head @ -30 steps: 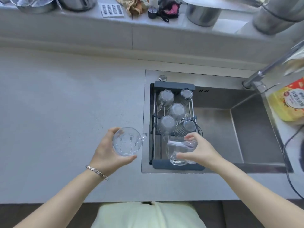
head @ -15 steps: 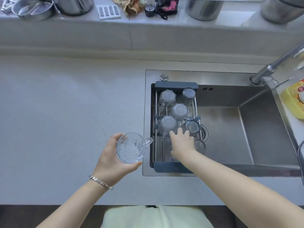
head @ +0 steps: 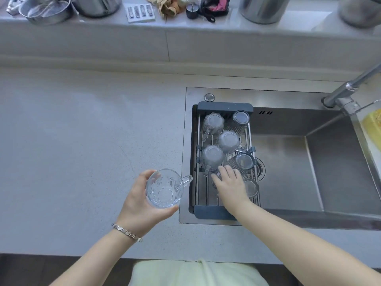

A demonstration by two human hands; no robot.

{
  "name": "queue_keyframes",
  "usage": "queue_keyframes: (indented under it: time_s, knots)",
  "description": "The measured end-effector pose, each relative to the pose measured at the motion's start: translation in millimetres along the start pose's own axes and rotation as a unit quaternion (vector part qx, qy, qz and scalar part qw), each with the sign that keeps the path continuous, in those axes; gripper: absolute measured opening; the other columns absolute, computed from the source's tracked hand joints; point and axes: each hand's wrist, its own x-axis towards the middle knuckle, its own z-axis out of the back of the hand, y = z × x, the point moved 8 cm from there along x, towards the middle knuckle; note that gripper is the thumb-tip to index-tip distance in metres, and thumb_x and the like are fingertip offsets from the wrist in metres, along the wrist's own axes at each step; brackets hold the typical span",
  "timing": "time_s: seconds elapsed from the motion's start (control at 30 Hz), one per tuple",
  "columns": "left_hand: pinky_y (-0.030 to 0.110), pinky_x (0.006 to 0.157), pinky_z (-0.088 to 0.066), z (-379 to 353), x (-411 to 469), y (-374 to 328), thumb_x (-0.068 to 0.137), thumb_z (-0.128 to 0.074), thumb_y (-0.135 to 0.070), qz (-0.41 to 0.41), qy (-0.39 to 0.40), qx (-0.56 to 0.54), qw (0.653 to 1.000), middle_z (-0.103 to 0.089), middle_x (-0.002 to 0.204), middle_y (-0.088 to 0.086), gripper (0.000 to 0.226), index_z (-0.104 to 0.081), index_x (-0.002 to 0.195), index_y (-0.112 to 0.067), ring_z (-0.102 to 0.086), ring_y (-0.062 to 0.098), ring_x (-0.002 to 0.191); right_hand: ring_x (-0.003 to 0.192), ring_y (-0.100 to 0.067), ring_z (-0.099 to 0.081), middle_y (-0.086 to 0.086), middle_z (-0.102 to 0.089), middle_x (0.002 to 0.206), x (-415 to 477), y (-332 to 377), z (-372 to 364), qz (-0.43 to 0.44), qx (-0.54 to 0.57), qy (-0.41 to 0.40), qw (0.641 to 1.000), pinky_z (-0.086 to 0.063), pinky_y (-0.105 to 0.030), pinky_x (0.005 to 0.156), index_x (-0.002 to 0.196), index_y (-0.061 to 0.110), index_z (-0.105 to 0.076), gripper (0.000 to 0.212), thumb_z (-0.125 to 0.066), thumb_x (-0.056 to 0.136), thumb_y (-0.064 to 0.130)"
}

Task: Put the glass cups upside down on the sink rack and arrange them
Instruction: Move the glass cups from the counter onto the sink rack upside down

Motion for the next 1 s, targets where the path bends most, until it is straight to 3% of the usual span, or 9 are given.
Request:
queue_keyframes:
  time_s: [0.13, 0.23, 0.33, 0.47, 0.6, 0.7, 0.77, 0.9, 1.0]
  knots:
    - [0.020, 0.089, -0.040, -14, 4, -4, 0.037, -0.081, -0.041, 0.021, 0.031, -0.027, 0.999, -0.053, 0.106, -0.021, 0.078, -0.038, 0.102, -0.042, -0.054, 0.003, 0.106, 0.115, -0.029, -0.055, -0.012, -0.059, 0.115, -20, -26, 23, -0.019, 0.272, -0.128, 0.954, -0.045, -0.037, 0.095, 0.106, 0.011, -0.066, 0.051, -0.086, 0.060, 0.019]
    - [0.017, 0.083, -0.046, -25, 8, -9, 0.034, -0.083, -0.036, 0.058, 0.044, -0.102, 0.992, -0.056, 0.105, -0.016, 0.086, -0.043, 0.110, -0.028, -0.058, 0.006, 0.104, 0.109, -0.013, -0.054, 0.000, -0.055, 0.119, -35, -45, 29, -0.108, 0.597, -0.056, 0.793, -0.044, -0.027, 0.096, 0.110, 0.025, -0.059, 0.033, -0.070, 0.080, 0.016]
    - [0.032, 0.083, -0.053, -44, 13, -15, 0.030, -0.079, -0.034, 0.113, 0.073, -0.251, 0.959, -0.060, 0.106, -0.007, 0.077, -0.048, 0.100, -0.030, -0.062, 0.013, 0.105, 0.112, -0.021, -0.061, -0.007, -0.053, 0.129, -47, -9, 25, -0.059, 0.782, 0.154, 0.601, -0.050, -0.037, 0.096, 0.125, 0.032, -0.042, 0.073, -0.082, 0.063, 0.030]
    - [0.037, 0.072, -0.059, -76, 11, -31, 0.034, -0.076, -0.028, 0.164, 0.125, -0.374, 0.904, -0.059, 0.105, 0.003, 0.073, -0.049, 0.102, -0.029, -0.064, 0.022, 0.097, 0.103, -0.017, -0.067, 0.000, -0.065, 0.116, -52, 6, 32, -0.021, 0.829, 0.140, 0.541, -0.055, -0.031, 0.085, 0.121, 0.030, -0.048, 0.092, -0.092, 0.040, 0.027]
    - [0.040, 0.095, -0.052, -89, 15, -31, 0.040, -0.081, -0.045, 0.162, 0.192, -0.234, 0.939, -0.061, 0.112, -0.003, 0.073, -0.049, 0.105, -0.034, -0.062, 0.018, 0.105, 0.096, -0.008, -0.067, -0.003, -0.065, 0.111, -57, -20, 29, -0.070, 0.808, 0.057, 0.583, -0.055, -0.024, 0.080, 0.107, 0.031, -0.055, 0.067, -0.080, 0.044, 0.028]
    - [0.035, 0.103, -0.045, -92, 29, -28, 0.065, -0.071, -0.050, 0.118, 0.235, -0.068, 0.962, -0.058, 0.123, -0.003, 0.062, -0.048, 0.120, -0.030, -0.055, 0.016, 0.118, 0.107, -0.014, -0.060, 0.005, -0.062, 0.112, -62, -61, 34, -0.100, 0.725, -0.014, 0.682, -0.050, -0.035, 0.094, 0.096, 0.038, -0.059, 0.059, -0.082, 0.041, 0.037]
    - [0.034, 0.104, -0.041, -91, 50, -29, 0.081, -0.062, -0.041, 0.067, 0.202, 0.045, 0.976, -0.055, 0.131, -0.002, 0.051, -0.050, 0.126, -0.022, -0.051, 0.016, 0.124, 0.104, -0.009, -0.057, 0.016, -0.060, 0.106, -64, -91, 45, -0.110, 0.663, -0.047, 0.739, -0.047, -0.026, 0.089, 0.092, 0.039, -0.059, 0.056, -0.080, 0.041, 0.042]
    - [0.038, 0.099, -0.048, -117, 97, -46, 0.085, -0.059, -0.030, -0.069, 0.160, 0.290, 0.941, -0.043, 0.141, 0.001, 0.055, -0.040, 0.134, -0.017, -0.051, 0.021, 0.121, 0.104, -0.008, -0.052, 0.010, -0.057, 0.111, -58, -127, 65, -0.115, 0.573, -0.052, 0.810, -0.037, -0.012, 0.080, 0.090, 0.047, -0.053, 0.046, -0.075, 0.050, 0.037]
    - [0.042, 0.096, -0.048, -144, 125, -47, 0.082, -0.062, -0.031, -0.051, 0.167, 0.367, 0.914, -0.037, 0.143, 0.007, 0.064, -0.032, 0.137, -0.015, -0.046, 0.028, 0.123, 0.106, -0.010, -0.049, 0.005, -0.054, 0.115, -48, -131, 66, -0.108, 0.548, -0.024, 0.829, -0.036, -0.019, 0.083, 0.093, 0.046, -0.053, 0.048, -0.081, 0.056, 0.034]
